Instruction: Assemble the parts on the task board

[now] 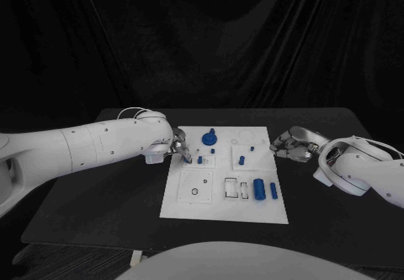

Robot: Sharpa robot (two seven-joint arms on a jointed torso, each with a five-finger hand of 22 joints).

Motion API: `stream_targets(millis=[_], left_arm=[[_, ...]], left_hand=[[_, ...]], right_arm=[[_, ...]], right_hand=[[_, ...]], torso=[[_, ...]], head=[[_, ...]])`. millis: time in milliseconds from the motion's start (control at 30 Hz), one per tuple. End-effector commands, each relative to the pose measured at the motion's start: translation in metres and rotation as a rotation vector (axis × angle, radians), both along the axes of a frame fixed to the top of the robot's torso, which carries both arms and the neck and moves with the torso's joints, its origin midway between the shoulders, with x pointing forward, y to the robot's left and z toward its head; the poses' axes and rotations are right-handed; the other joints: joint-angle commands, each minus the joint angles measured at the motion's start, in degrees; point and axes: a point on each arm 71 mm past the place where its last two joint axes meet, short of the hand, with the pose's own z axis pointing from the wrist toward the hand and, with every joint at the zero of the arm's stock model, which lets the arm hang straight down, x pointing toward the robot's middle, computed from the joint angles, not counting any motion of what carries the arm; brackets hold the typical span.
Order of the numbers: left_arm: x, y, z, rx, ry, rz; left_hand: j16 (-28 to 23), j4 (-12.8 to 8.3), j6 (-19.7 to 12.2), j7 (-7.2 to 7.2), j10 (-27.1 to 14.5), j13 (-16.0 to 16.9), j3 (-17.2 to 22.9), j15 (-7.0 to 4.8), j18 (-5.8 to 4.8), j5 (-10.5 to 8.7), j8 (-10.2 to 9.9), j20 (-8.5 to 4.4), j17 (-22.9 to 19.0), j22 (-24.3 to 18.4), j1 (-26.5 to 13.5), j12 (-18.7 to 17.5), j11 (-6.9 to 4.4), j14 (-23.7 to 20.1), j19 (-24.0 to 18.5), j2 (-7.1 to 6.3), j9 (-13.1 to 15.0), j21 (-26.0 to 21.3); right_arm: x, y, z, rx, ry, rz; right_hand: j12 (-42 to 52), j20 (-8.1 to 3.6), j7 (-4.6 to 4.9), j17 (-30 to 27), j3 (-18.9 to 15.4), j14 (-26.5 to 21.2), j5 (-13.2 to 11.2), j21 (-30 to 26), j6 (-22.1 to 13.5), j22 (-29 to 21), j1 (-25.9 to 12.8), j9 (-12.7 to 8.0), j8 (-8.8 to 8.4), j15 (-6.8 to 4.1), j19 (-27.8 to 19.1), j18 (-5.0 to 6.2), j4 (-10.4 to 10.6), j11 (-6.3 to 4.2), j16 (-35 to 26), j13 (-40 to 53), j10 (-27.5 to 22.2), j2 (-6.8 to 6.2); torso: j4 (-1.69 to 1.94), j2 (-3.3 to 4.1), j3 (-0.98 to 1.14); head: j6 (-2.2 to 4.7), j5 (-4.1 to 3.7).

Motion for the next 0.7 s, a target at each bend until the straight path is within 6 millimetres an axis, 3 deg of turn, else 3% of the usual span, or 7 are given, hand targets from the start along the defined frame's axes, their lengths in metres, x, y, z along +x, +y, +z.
stream_targets(millis=[33,700], left_arm=[[-0.0007,-0.0034,-0.0012,-0.019,-0.010,-0.007],[-0.0010,-0.0067,-0.0012,-0.035,-0.021,-0.012]], left_hand=[[0.2,-0.6,0.5,-0.88,5.9,15.1,1.0,-0.49,0.39,-0.08,-0.3,-0.24,15.1,11.1,0.0,0.2,-0.35,6.0,0.2,0.41,0.0,0.3],[0.2,-0.6,0.5,-0.88,5.9,15.1,1.1,-0.50,0.39,0.06,-0.3,-0.25,15.1,11.1,0.1,0.2,-0.36,6.0,0.2,0.50,0.0,0.3]], right_arm=[[-0.0003,-0.0007,-0.0017,-0.011,0.009,-0.007],[-0.0004,-0.0007,-0.0018,-0.012,0.010,-0.008]], right_hand=[[-0.2,-0.06,0.15,9.1,0.2,4.2,-0.1,-0.3,0.3,6.3,0.4,-0.1,-0.12,0.02,-0.3,0.76,0.0,-0.15,-0.3,12.5,3.9,-0.12],[-0.2,-0.06,0.15,9.1,0.2,4.2,-0.1,-0.3,0.3,6.3,0.4,-0.1,-0.12,0.02,-0.3,0.76,0.0,-0.15,-0.3,12.5,3.9,-0.12]], torso=[[-0.03,-0.03,0.04],[-0.01,-0.04,0.03]], head=[[0.01,-0.01],[0.01,-0.11]])
